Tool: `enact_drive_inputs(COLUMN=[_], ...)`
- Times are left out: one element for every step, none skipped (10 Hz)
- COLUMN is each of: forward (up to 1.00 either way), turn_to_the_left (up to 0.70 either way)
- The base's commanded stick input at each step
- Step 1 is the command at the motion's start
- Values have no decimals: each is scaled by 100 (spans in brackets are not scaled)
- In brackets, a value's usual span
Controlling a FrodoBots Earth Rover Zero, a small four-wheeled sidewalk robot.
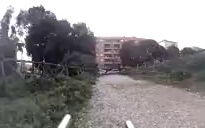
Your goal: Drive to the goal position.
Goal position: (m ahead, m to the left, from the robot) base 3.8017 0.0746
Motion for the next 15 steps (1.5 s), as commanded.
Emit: enact_drive_inputs(forward=[70, 70, 70, 70, 70, 70, 70, 70, 70, 70, 70, 70, 70, 70, 70], turn_to_the_left=[0, 0, 0, 0, 0, 0, 0, -31, -35, -16, 0, 0, 0, 0, 0])
